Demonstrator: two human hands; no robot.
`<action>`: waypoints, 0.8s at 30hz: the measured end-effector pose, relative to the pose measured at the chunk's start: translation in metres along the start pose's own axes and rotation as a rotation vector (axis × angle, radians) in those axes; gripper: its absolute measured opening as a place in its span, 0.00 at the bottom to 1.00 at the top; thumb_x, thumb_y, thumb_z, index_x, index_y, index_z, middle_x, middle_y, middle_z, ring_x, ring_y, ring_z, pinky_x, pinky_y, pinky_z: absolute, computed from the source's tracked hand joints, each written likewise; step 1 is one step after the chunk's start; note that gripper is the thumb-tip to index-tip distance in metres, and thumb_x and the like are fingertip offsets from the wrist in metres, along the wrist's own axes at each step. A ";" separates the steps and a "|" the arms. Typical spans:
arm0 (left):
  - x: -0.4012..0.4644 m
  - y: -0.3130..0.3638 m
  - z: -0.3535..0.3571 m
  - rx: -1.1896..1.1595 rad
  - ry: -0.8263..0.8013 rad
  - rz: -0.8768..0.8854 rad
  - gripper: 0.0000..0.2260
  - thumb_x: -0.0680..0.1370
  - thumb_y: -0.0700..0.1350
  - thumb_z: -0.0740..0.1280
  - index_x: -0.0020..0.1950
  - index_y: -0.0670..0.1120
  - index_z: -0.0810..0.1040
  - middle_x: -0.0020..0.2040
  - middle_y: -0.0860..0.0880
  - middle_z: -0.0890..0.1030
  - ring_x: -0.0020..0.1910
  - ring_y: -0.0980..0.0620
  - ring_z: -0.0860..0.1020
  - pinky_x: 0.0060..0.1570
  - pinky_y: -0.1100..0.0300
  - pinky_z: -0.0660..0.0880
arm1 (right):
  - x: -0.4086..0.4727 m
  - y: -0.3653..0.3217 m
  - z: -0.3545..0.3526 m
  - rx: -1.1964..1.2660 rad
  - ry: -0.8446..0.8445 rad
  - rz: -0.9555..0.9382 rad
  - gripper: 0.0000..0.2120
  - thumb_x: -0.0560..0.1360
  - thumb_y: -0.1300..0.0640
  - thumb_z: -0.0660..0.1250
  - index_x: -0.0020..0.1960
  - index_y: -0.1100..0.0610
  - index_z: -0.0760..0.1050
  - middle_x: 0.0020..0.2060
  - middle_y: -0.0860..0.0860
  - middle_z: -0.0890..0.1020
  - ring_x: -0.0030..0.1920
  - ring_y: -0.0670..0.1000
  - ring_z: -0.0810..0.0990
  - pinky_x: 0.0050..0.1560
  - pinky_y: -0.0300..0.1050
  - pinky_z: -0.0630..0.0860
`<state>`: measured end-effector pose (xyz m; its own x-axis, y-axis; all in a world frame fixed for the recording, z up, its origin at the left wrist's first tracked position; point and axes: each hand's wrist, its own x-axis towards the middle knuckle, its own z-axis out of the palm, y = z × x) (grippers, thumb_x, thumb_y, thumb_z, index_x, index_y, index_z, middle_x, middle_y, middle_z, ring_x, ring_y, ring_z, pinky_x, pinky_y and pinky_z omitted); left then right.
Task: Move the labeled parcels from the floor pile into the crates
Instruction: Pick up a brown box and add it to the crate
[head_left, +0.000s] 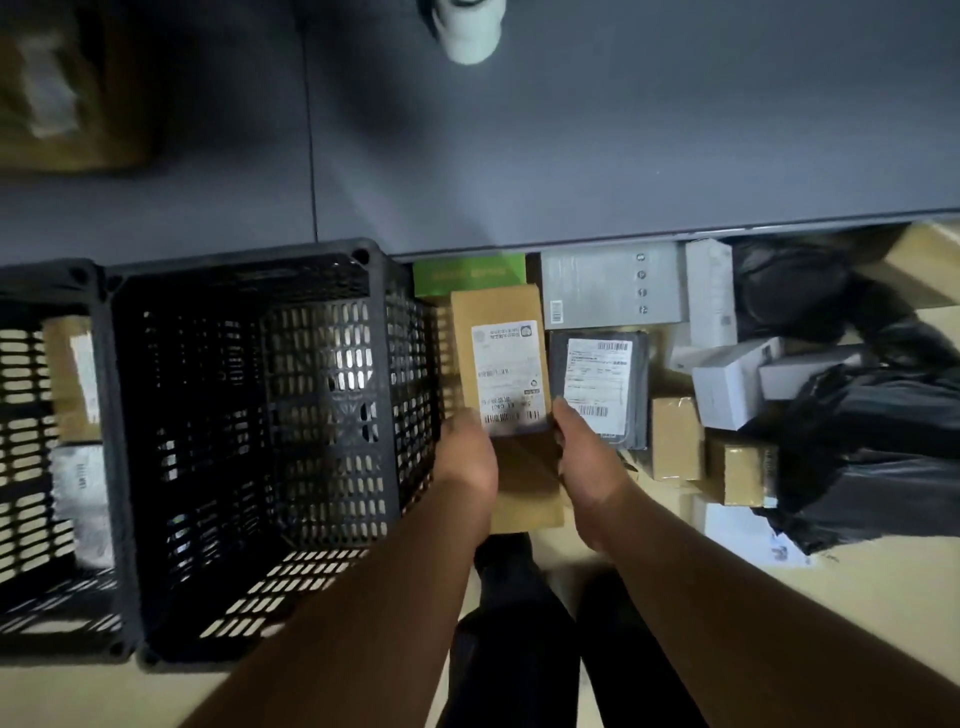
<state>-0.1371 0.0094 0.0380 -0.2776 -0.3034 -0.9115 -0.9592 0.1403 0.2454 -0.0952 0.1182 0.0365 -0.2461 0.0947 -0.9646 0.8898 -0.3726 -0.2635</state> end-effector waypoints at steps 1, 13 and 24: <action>-0.016 0.004 -0.004 -0.013 -0.032 -0.027 0.21 0.85 0.55 0.53 0.69 0.44 0.77 0.66 0.41 0.79 0.65 0.40 0.76 0.70 0.46 0.70 | -0.018 -0.005 -0.005 -0.008 0.027 -0.003 0.21 0.71 0.29 0.61 0.52 0.40 0.81 0.60 0.46 0.81 0.60 0.50 0.77 0.65 0.53 0.70; -0.162 0.005 -0.054 -0.158 -0.256 0.083 0.21 0.84 0.55 0.54 0.46 0.61 0.87 0.46 0.52 0.88 0.42 0.53 0.86 0.45 0.56 0.77 | -0.193 -0.030 -0.040 -0.088 0.047 -0.165 0.14 0.79 0.33 0.58 0.53 0.36 0.79 0.60 0.39 0.79 0.62 0.45 0.75 0.67 0.49 0.63; -0.229 -0.024 -0.115 -0.383 -0.203 0.049 0.15 0.82 0.58 0.60 0.52 0.59 0.87 0.53 0.54 0.87 0.58 0.49 0.82 0.59 0.50 0.76 | -0.255 -0.016 -0.019 -0.210 -0.055 -0.181 0.22 0.78 0.30 0.57 0.67 0.36 0.74 0.70 0.45 0.75 0.71 0.50 0.70 0.77 0.59 0.59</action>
<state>-0.0564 -0.0330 0.2789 -0.3439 -0.1082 -0.9328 -0.9065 -0.2210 0.3598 -0.0400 0.1174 0.2863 -0.4240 0.0897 -0.9012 0.8881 -0.1539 -0.4331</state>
